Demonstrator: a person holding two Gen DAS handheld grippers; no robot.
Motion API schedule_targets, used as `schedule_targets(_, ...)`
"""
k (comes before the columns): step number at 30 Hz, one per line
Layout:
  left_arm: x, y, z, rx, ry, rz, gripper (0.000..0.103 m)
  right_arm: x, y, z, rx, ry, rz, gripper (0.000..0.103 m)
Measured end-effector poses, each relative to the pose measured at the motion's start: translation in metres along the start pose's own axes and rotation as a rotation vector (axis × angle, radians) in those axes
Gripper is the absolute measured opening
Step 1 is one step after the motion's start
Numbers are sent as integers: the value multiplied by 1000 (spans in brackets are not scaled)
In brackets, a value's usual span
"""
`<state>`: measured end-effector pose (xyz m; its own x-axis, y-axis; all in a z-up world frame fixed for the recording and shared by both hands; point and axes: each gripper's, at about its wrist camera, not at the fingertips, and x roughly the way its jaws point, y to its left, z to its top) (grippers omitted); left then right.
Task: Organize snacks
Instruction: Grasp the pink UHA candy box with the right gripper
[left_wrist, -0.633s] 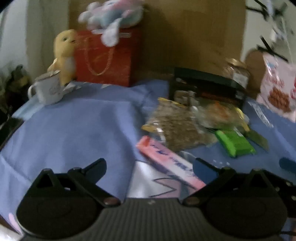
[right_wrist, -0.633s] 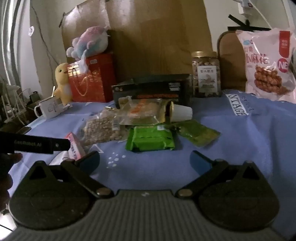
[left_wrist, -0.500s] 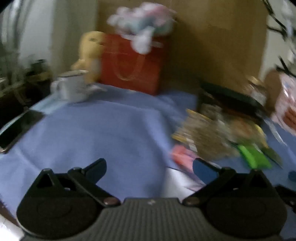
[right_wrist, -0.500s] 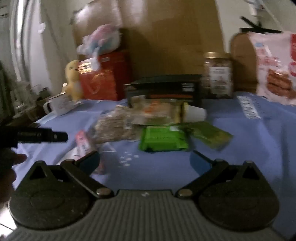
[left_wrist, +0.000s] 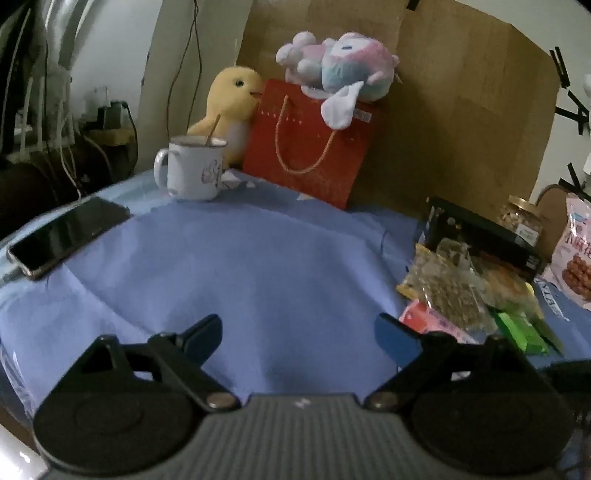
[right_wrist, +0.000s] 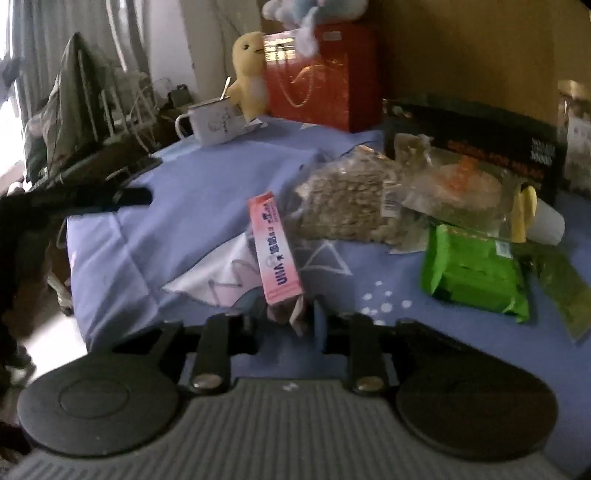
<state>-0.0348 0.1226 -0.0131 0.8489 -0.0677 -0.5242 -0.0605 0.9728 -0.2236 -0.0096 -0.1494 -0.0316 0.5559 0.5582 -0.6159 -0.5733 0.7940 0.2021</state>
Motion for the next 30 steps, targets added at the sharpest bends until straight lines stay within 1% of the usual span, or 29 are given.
schedule_targets(1, 2, 3, -3, -14, 21, -2, 86, -3, -4, 0, 15, -2, -4, 27)
schedule_targets(3, 5, 2, 2, -39, 57, -6, 79, -14, -9, -3, 14, -28, -60, 24)
schedule_targets(5, 10, 1, 5, -41, 58, -12, 78, -25, -15, -4, 19, -53, -125, 28)
schedule_targets(6, 11, 1, 6, -36, 53, -16, 78, -33, -16, -7, 30, -75, -151, 28)
schedule_targets(7, 14, -2, 7, -31, 49, -18, 78, -39, -20, -7, 41, -85, -159, 29)
schedule_targets(8, 17, -2, 8, -28, 47, -20, 78, -45, -19, -10, 47, -96, -164, 33)
schedule_targets(11, 29, -9, 11, -32, 73, -57, 78, -51, -23, -9, 47, -91, -155, 37)
schedule_targets(14, 43, -21, 18, -26, 100, -143, 78, -46, -17, -12, 36, -56, -142, 37)
schedule_targets(16, 52, -31, 24, -15, 129, -153, 78, -41, -15, -11, 34, -41, -148, 37)
schedule_targets(18, 59, -42, 25, 1, 156, -183, 77, -38, -17, -8, 29, -40, -155, 37)
schedule_targets(20, 68, -53, 19, 28, 189, -195, 69, -29, -23, -5, 21, -30, -149, 40)
schedule_targets(21, 73, -57, 17, 36, 215, -202, 62, -24, -25, -4, 13, -20, -139, 41)
schedule_targets(23, 77, -66, 12, 39, 211, -239, 63, -16, -25, -5, -10, -17, -127, 43)
schedule_targets(24, 78, -70, 10, 44, 211, -248, 60, -14, -24, -5, -28, -21, -115, 43)
schedule_targets(25, 78, -75, 8, 34, 222, -271, 56, -12, -22, -6, -41, -19, -102, 42)
schedule_targets(26, 77, -78, 6, 21, 230, -284, 56, -11, -21, -5, -52, -19, -86, 38)
schedule_targets(28, 72, -90, 2, 62, 202, -240, 56, -10, -20, -3, -62, -22, -59, 36)
schedule_targets(30, 68, -93, -2, 59, 187, -212, 57, -10, -17, -4, -84, -30, -77, 35)
